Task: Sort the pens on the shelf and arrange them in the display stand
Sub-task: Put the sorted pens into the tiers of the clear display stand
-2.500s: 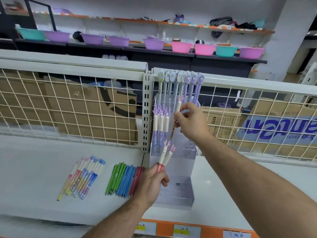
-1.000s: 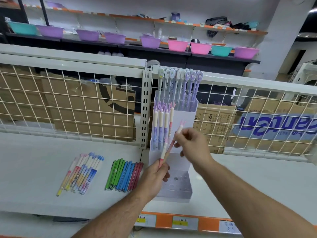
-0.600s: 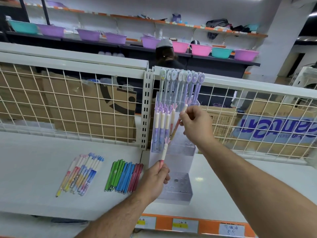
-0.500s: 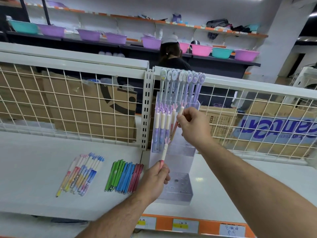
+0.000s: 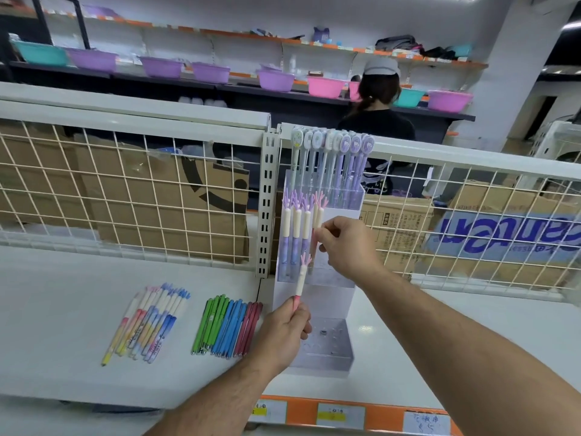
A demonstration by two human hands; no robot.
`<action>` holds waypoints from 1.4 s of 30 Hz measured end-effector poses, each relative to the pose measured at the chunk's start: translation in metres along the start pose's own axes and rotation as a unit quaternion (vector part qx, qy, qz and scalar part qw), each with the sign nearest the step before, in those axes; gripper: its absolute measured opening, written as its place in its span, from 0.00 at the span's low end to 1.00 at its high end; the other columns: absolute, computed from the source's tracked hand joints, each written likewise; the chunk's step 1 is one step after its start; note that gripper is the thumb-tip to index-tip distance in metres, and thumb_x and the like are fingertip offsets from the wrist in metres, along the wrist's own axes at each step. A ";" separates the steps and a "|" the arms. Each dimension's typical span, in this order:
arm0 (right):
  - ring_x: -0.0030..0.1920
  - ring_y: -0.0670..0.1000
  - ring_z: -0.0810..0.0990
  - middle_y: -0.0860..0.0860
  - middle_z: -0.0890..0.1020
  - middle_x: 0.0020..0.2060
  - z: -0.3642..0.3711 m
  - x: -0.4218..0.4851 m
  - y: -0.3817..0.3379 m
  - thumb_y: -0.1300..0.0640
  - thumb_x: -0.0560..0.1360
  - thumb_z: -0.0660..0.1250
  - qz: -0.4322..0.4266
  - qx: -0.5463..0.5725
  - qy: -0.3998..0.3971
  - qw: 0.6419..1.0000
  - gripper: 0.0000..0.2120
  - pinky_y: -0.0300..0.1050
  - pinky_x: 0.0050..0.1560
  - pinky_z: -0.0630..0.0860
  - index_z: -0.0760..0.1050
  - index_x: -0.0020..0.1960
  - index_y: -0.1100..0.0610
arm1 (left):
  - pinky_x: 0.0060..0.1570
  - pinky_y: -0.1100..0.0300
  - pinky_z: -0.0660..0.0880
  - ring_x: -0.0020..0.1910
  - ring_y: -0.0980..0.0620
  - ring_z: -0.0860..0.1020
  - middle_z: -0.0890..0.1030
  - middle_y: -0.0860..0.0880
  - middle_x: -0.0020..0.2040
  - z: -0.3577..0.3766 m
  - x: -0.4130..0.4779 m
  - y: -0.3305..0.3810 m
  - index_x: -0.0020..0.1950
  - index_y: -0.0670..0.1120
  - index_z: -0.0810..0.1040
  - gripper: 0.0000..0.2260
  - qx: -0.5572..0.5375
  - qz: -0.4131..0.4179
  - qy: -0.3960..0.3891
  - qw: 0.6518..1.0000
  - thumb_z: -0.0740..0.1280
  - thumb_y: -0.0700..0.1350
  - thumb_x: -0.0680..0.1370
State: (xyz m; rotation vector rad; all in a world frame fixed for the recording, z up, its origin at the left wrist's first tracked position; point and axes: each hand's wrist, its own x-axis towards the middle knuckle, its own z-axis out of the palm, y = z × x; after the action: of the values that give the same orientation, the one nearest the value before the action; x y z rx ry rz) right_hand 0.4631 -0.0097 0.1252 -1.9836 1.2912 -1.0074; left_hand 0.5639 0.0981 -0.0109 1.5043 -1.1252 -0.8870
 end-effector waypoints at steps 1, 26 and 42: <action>0.35 0.50 0.81 0.48 0.84 0.33 0.001 0.000 0.002 0.53 0.79 0.68 0.002 -0.002 -0.002 1.000 0.10 0.52 0.39 0.82 0.81 0.40 0.53 | 0.49 0.47 0.77 0.41 0.52 0.80 0.82 0.52 0.37 0.000 0.000 0.000 0.40 0.55 0.75 0.14 0.000 -0.001 0.000 1.000 0.58 0.53 0.84; 0.34 0.51 0.80 0.49 0.81 0.31 0.000 -0.041 0.021 0.60 0.76 0.70 0.017 0.066 -0.033 0.997 0.07 0.45 0.33 0.76 0.79 0.39 0.56 | 0.49 0.47 0.77 0.40 0.52 0.80 0.81 0.52 0.37 0.001 0.001 -0.002 0.42 0.54 0.76 0.12 -0.006 0.011 -0.007 1.000 0.58 0.51 0.84; 0.35 0.53 0.82 0.61 0.84 0.38 0.016 -0.069 0.027 0.66 0.74 0.70 0.059 0.110 -0.134 0.983 0.02 0.43 0.28 0.75 0.78 0.47 0.63 | 0.39 0.66 0.74 0.38 0.57 0.76 0.79 0.50 0.38 -0.001 -0.006 0.010 0.46 0.50 0.78 0.11 -0.037 0.024 -0.049 0.998 0.59 0.47 0.84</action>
State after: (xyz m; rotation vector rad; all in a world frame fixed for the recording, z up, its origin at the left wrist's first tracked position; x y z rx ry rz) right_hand 0.4448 0.0449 0.0758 -1.7808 1.0862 -0.7598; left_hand 0.5610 0.1033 -0.0014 1.3810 -1.1812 -0.9674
